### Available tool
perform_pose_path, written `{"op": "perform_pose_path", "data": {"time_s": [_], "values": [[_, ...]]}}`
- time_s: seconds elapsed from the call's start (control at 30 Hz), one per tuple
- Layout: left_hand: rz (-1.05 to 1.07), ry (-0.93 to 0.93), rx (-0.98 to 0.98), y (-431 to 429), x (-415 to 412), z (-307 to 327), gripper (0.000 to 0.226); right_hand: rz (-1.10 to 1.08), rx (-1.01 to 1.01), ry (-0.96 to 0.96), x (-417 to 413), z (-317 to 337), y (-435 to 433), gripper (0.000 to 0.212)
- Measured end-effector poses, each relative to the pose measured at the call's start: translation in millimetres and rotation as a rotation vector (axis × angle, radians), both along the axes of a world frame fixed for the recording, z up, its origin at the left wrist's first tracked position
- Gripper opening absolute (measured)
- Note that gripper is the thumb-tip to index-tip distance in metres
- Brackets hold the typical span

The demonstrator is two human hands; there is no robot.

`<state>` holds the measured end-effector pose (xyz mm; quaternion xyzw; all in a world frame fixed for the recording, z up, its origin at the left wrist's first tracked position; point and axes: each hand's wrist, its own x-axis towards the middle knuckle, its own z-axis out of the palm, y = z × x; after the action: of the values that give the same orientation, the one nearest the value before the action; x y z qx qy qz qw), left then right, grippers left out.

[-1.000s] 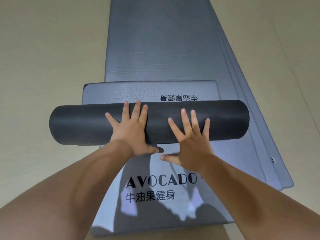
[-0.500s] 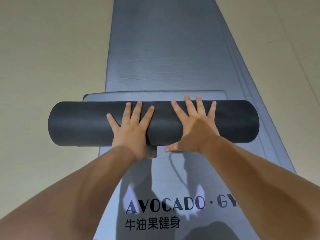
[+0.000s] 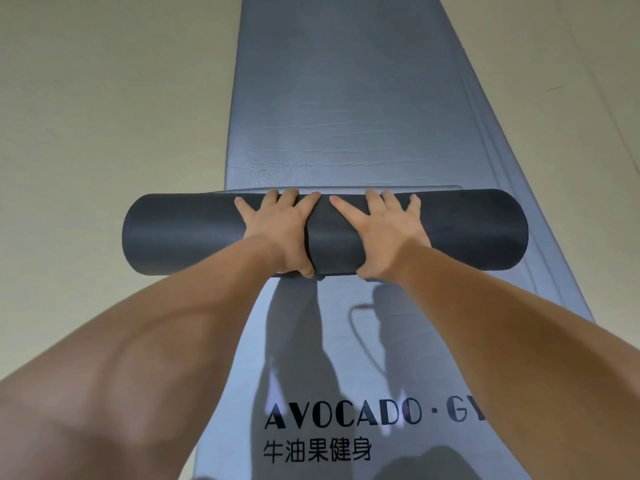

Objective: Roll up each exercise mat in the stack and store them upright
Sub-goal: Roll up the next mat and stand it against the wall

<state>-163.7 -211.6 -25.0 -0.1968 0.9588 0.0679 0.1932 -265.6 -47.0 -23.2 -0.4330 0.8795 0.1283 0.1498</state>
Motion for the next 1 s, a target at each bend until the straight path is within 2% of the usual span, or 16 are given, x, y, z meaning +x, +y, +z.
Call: {"op": "perform_pose_path", "data": {"time_s": [0.2,0.57,0.67,0.8,0.93,1.0], "values": [[-0.018,0.056,-0.025,21.2,24.6,4.0,0.115,-0.02,-0.066,0.018,31.7,0.5,23.2,0.12],[-0.1,-0.079,0.068,79.7,114.5,20.2,0.106,-0.087,0.064,-0.125,130.8,21.2,84.8,0.118],[-0.137,-0.138,0.073,86.5,130.1,26.3,0.109,-0.086,0.103,-0.216,148.1,27.4,95.1,0.119],[-0.193,-0.125,0.046,90.3,145.8,23.2,0.116,-0.063,0.153,-0.257,161.8,32.3,97.3,0.12],[-0.183,-0.188,0.096,81.9,128.4,31.5,0.115,-0.018,-0.009,-0.141,177.7,28.6,120.6,0.109],[-0.175,-0.19,0.111,78.1,120.8,31.5,0.116,0.012,-0.078,-0.098,188.4,19.6,132.3,0.113]]}}
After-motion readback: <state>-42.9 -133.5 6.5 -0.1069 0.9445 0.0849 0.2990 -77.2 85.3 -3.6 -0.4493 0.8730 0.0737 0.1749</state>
